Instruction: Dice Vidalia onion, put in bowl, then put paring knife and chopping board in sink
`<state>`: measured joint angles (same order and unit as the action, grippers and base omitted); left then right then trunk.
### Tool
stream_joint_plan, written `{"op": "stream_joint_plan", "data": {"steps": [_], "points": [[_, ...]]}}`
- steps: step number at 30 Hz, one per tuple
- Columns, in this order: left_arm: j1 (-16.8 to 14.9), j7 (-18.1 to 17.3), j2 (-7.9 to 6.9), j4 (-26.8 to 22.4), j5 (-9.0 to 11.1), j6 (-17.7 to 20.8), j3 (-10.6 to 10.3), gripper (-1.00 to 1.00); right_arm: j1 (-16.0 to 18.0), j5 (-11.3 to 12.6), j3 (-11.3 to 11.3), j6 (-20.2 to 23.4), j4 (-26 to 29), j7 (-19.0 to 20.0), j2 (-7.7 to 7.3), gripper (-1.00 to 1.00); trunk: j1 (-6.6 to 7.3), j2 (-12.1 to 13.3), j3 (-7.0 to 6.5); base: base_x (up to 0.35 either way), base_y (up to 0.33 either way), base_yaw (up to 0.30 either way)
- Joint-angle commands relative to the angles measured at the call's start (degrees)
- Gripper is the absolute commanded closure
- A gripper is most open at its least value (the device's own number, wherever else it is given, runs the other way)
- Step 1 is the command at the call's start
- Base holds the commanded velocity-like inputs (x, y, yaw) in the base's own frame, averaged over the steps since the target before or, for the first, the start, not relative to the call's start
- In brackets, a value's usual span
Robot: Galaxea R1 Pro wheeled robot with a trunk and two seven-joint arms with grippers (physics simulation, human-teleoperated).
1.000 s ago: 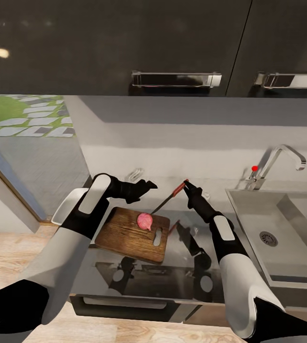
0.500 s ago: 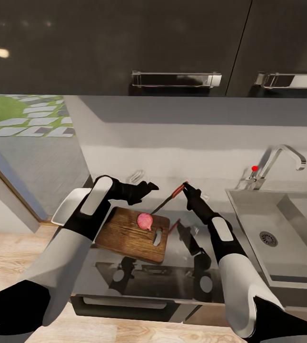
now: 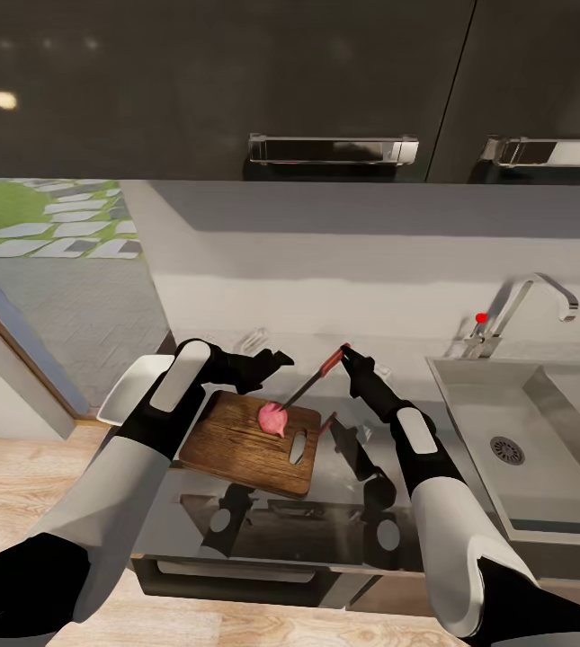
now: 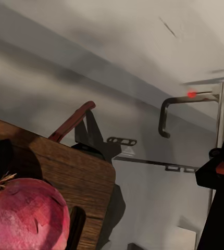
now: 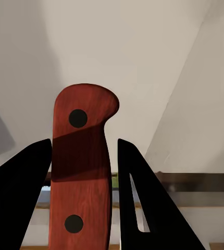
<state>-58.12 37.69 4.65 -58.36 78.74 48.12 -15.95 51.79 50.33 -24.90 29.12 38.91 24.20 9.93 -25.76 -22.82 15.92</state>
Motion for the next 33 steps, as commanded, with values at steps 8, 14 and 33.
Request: {"op": "stream_joint_plan", "data": {"steps": [8,14,33], "points": [[-0.39,0.65,0.02,-0.21,0.79,0.32,0.16,-1.0,-0.03,0.52,-0.46,0.18,-0.32,-0.07,0.07,1.0,-0.03,-0.11,0.11,0.0,0.0,0.0],[-1.12,1.09,0.08,-2.14,1.25,1.11,0.44,-1.0,-1.69,1.32,1.52,-0.31,-0.56,0.37,0.07,1.0,-0.03,-0.11,0.11,0.0,0.0,0.0],[-0.41,0.68,0.13,-2.3,1.54,1.19,0.43,-1.0,-1.4,1.44,2.06,-0.38,-0.68,0.18,0.07,1.0,-0.03,-0.11,0.11,0.0,0.0,0.0]]}}
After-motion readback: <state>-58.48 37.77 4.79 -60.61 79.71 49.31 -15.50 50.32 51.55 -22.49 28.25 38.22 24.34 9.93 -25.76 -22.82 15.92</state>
